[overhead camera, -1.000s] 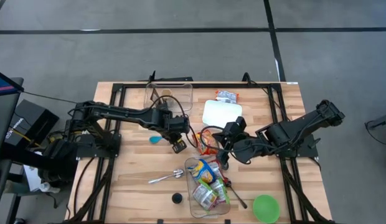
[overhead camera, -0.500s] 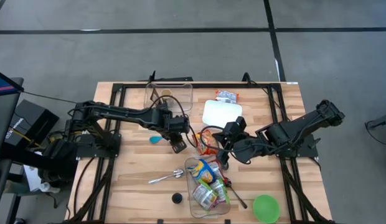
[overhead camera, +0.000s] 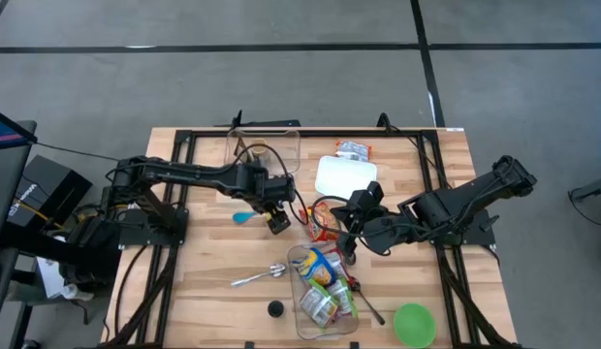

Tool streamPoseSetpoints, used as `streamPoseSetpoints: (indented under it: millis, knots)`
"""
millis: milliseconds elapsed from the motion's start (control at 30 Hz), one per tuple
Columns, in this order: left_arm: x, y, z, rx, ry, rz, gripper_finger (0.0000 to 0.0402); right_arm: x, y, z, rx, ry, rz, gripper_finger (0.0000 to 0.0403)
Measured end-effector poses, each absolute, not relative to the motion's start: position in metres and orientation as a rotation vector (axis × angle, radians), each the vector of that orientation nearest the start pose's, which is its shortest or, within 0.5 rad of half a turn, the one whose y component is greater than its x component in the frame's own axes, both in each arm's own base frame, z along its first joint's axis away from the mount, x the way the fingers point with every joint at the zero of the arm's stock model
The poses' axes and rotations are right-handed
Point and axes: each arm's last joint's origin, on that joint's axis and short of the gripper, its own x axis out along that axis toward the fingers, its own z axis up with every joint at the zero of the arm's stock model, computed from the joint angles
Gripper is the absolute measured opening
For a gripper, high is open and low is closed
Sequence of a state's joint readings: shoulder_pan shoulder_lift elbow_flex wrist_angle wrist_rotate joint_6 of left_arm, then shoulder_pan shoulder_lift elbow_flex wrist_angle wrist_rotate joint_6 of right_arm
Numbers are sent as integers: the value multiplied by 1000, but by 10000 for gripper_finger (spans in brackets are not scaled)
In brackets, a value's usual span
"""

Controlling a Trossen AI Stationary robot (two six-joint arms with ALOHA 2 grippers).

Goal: Pick & Place Food Item
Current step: Put the yellow seasoning bottle into the top transparent bin

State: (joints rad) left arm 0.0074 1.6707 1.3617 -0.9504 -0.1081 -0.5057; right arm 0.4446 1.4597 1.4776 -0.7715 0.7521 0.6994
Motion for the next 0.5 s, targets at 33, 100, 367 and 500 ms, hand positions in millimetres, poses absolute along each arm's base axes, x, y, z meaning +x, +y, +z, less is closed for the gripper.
streamPoseSetpoints:
  millis: [33, 100, 367, 500]
  knots:
    - [328, 6, 257, -370, 1202, 413, 307, 279, 111, 369, 246, 484, -487, 1]
    - [328, 6, 257, -369, 1202, 412, 308, 279, 111, 369, 246, 484, -487, 1]
    - [328, 5, 257, -368, 1200, 412, 306, 279, 111, 369, 246, 484, -487, 1]
    - [328, 6, 257, -366, 1200, 415, 306, 279, 111, 369, 246, 484, -487, 1]
